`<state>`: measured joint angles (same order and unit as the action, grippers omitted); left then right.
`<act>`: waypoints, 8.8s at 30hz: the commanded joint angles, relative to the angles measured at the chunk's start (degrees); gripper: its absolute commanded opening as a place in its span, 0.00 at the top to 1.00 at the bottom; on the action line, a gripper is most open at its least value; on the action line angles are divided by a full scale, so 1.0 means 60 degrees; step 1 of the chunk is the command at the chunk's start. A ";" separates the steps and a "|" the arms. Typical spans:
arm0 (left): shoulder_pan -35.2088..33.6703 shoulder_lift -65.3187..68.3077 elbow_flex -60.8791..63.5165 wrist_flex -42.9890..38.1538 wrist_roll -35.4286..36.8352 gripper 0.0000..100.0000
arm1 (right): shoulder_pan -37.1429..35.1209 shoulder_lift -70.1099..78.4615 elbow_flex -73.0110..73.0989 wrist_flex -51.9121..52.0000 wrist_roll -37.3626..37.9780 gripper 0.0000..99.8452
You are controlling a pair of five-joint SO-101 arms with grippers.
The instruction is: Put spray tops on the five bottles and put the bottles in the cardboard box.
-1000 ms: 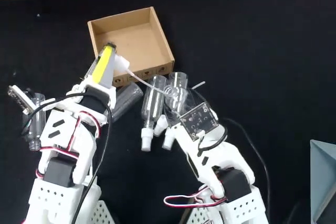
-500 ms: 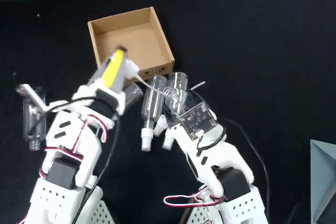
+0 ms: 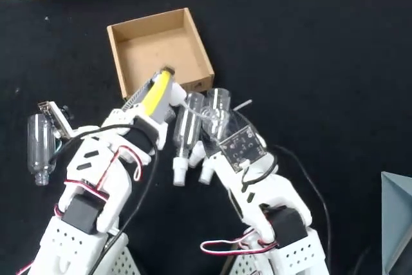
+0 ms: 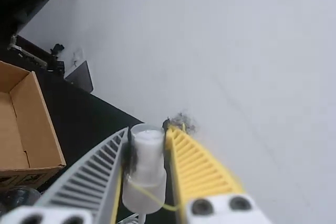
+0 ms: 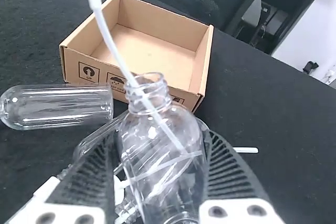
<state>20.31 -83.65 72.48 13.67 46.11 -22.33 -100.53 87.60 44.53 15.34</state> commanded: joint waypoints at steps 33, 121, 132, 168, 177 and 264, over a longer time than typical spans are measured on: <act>0.0476 -0.0147 -0.0022 -0.0205 -0.0088 0.83 | -0.0161 -0.0242 -0.0022 -0.0308 -0.0029 0.93; -0.1941 -0.0161 0.1678 -0.1465 -0.1304 0.83 | -0.0835 -0.0242 -0.1062 -0.0601 -0.1231 0.93; -0.1853 -0.0059 0.1751 -0.1538 -0.1348 0.83 | -0.0835 -0.0256 -0.1282 -0.0601 -0.1231 0.93; 0.0828 -0.0059 0.2293 -0.1509 -0.3604 0.83 | -0.0835 -0.0242 -0.0813 -0.0513 -0.1172 0.93; 0.1282 -0.0147 0.2571 -0.1509 -0.4513 0.83 | -0.0821 -0.0242 -0.0476 -0.0586 -0.1158 0.93; -0.5385 -0.0147 0.4242 -0.1509 -0.5597 0.83 | 0.0777 -0.0227 -0.0535 -0.0264 -0.1172 0.93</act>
<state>-8.97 -83.74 96.40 5.14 12.79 -19.08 -100.53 87.52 42.68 8.40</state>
